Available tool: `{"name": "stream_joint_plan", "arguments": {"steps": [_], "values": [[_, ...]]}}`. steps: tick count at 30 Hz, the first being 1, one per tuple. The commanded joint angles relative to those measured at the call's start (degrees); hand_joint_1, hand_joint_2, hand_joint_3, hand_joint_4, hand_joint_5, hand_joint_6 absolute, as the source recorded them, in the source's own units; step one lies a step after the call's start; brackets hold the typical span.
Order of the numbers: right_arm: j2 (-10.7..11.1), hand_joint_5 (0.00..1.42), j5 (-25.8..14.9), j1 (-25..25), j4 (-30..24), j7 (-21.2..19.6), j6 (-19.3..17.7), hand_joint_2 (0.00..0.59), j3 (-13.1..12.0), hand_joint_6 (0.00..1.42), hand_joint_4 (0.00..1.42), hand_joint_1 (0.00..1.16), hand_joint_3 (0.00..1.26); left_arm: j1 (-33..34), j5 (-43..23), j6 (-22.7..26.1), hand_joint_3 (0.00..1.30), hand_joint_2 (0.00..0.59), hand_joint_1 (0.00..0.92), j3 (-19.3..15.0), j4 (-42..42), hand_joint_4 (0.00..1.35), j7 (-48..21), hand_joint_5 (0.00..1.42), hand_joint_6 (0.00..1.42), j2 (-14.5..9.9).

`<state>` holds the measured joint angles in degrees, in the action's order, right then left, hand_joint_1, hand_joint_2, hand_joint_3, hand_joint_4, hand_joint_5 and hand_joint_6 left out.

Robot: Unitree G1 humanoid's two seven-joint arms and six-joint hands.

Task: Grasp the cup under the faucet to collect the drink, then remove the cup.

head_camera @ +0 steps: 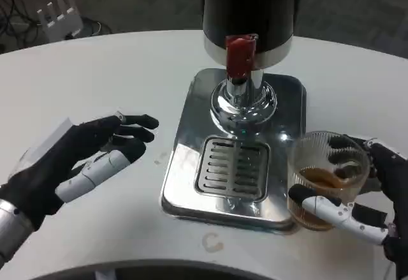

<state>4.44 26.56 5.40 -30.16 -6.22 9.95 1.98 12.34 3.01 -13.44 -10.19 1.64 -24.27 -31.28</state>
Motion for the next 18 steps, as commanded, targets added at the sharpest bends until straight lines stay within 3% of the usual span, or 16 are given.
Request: {"name": "stream_joint_plan", "arguments": {"steps": [1, 8, 18], "values": [[-0.41, 1.14, -0.47, 1.98, -5.83, 1.09, -0.63, 0.155, 0.61, 0.6, 1.03, 0.87, 0.97, -1.83, 4.39, -2.99, 0.34, 0.078, 0.0, 1.84, 0.71, 0.29, 1.44, 0.31, 0.37, -1.28], [-0.91, 1.14, 0.19, 4.92, -11.0, 3.89, -0.04, 0.16, 3.65, 0.6, 1.05, 0.86, 0.98, -3.09, 12.31, -5.52, 0.26, 0.077, 0.0, 4.85, 3.72, 0.14, 2.46, 0.16, 0.25, -3.46], [-1.62, 1.16, 1.21, 5.43, -11.76, 5.38, 0.06, 0.161, 6.79, 0.6, 1.06, 0.86, 0.99, -5.2, 14.55, -4.35, 0.23, 0.075, 0.0, 5.43, 6.6, 0.08, 2.04, 0.11, 0.22, -3.69]]}}
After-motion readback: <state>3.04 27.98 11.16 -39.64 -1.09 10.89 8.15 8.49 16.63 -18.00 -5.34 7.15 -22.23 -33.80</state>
